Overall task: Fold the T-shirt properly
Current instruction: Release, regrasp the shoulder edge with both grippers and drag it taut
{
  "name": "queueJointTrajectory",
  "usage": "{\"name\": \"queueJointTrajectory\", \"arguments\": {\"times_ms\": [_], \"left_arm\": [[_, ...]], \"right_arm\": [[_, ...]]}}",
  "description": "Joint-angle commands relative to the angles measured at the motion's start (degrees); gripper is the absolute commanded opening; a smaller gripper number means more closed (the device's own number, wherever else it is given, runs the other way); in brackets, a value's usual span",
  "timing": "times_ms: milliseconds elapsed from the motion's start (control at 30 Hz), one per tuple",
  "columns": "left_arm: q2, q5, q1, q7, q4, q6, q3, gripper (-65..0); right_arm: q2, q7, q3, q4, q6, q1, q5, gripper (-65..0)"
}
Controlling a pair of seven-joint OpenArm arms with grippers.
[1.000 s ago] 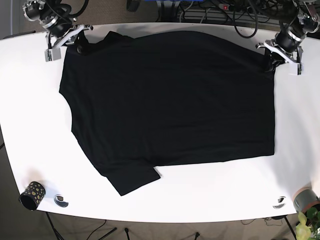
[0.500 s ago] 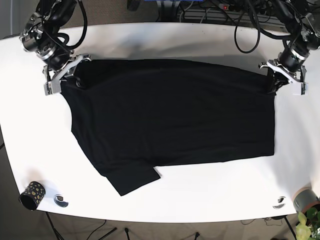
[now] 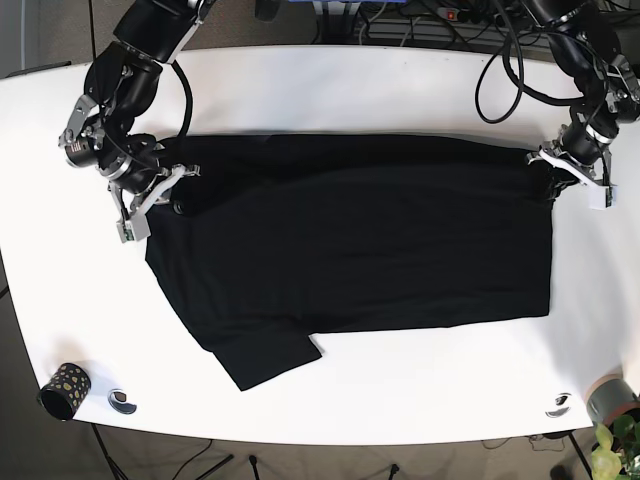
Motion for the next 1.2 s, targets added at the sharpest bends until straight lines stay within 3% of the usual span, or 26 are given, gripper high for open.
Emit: {"name": "queueJointTrajectory", "arguments": {"times_ms": [0,200,433,500,567,700,800,867,1167], "left_arm": [[-0.9,-0.6,-1.4,-1.1,-1.1,-0.5,-0.2,-64.0],[-2.5,-0.2,-4.9,-1.1,-5.5,-0.5,-0.1,-63.9],[-3.9,-0.3,-7.7,-1.1,-7.9,-0.3,0.1,-63.7],[-4.0,-0.4,-8.6,-1.1,-9.3,-0.3,0.1,-60.6],[-4.0,-0.5,-9.2,-1.1,-10.8,-0.2,-0.1,-52.6],[-4.1,-0.6,-11.2,-1.1,-14.2,-0.2,-0.3,-31.7],[-4.1,-0.6,-11.6,-1.1,-15.0,-0.2,-2.1,-26.5],[-4.1,-0.6,-11.7,-1.1,-15.0,-0.5,-3.8,-26.5],[-6.7,0.4,-12.7,-1.1,-14.1,-0.6,-4.7,-26.5]], "right_arm": [[2.0,2.4,0.0,-1.8,0.38,2.4,0.9,-65.0],[4.0,6.3,-0.2,-9.2,0.38,5.3,0.7,-65.0],[7.4,8.8,-4.7,-15.5,0.38,7.9,0.7,-65.0],[7.6,9.2,-5.7,-16.2,0.38,8.3,0.7,-64.4],[7.6,9.3,-6.1,-16.4,0.38,9.0,0.7,-56.0],[8.7,9.3,-6.5,-16.1,0.38,9.7,0.7,-30.4],[9.3,9.3,-6.5,-16.1,0.38,9.7,0.8,-17.9],[10.3,9.3,-6.5,-15.5,0.38,9.7,0.8,-16.0],[14.6,9.3,-6.5,-4.6,0.38,2.8,0.6,-21.4]]}}
